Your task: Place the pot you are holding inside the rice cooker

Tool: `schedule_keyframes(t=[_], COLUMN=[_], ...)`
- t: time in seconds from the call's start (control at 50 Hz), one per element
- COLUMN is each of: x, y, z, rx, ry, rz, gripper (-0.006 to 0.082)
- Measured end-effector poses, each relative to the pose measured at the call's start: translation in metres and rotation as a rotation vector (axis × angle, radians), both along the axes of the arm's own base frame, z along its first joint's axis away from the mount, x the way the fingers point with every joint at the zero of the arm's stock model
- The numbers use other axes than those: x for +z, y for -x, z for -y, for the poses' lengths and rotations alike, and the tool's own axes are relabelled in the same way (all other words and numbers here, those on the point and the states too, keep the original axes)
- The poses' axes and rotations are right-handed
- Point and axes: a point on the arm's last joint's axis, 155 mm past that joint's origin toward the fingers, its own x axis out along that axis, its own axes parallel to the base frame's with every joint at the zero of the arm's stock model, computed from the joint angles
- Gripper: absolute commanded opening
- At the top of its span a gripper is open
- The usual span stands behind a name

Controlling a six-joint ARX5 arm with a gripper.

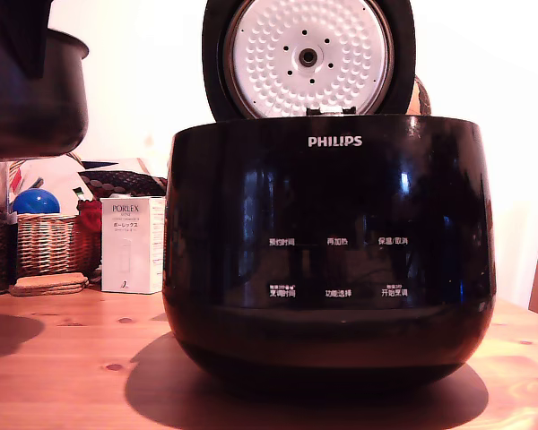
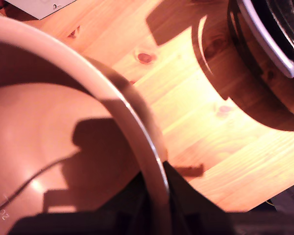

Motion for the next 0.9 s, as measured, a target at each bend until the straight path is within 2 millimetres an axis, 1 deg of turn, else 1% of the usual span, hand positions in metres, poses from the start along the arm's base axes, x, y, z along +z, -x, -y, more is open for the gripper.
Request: schedule_keyframes(t=[0.46,0.58,0.76,0.9], x=[0.000,0.000,0.000,0.005], y=[0.000,0.001,0.007,0.013], z=[0.000,0.003,0.016,0.035], rx=[-0.001,-0.007,-0.041,-0.100], ry=[0.002,0.015,0.032,0.042], rz=[-0.001,-0.007,-0.015,0.000], gripper=[-0.0024,-0.0024,-0.0024,-0.0024])
